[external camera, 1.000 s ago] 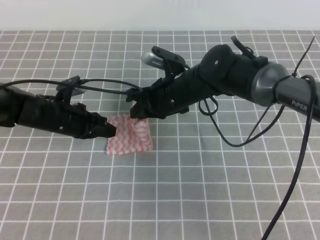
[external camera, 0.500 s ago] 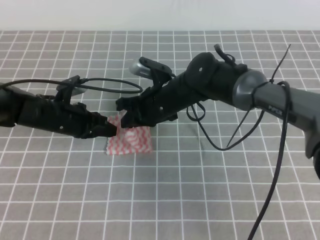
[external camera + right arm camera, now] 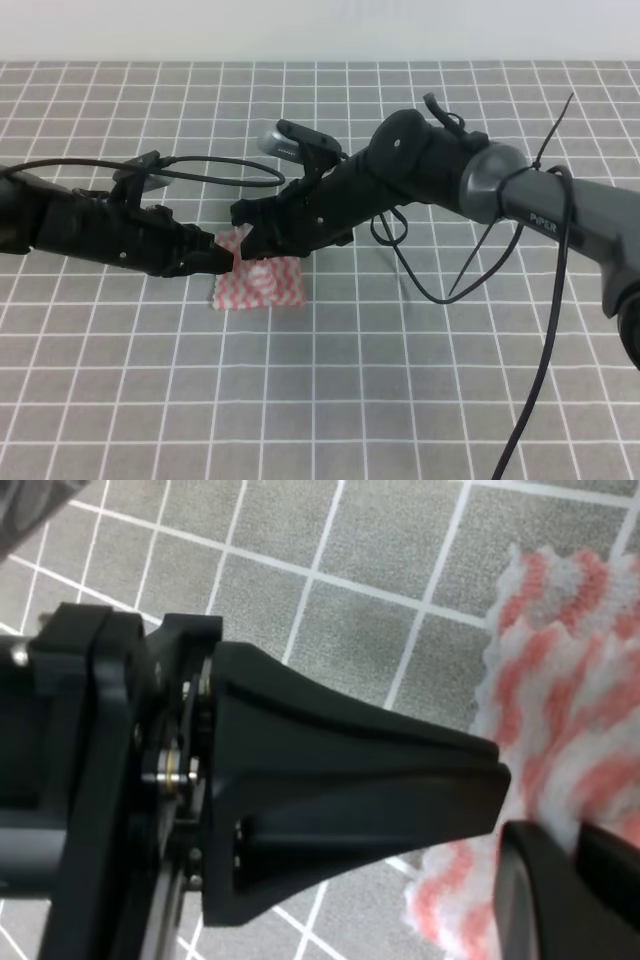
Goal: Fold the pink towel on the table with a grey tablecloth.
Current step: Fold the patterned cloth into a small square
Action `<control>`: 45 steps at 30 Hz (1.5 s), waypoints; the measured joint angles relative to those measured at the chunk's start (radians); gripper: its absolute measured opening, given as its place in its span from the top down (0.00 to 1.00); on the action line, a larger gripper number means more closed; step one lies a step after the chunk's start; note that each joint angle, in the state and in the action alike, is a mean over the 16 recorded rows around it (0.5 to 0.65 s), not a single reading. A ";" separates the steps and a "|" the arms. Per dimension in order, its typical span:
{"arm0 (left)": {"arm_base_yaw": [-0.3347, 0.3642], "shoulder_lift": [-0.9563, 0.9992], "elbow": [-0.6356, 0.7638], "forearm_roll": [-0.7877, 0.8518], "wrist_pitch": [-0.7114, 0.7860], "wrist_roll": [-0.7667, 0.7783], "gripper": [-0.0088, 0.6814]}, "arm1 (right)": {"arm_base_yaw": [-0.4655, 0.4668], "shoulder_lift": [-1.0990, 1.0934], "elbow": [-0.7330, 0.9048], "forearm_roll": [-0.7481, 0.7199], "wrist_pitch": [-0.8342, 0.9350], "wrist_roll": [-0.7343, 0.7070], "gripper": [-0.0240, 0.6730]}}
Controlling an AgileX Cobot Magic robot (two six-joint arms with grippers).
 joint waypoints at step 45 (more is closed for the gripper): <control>0.016 -0.042 -0.002 0.049 -0.034 -0.046 0.99 | 0.018 0.019 0.000 0.075 -0.028 -0.032 0.77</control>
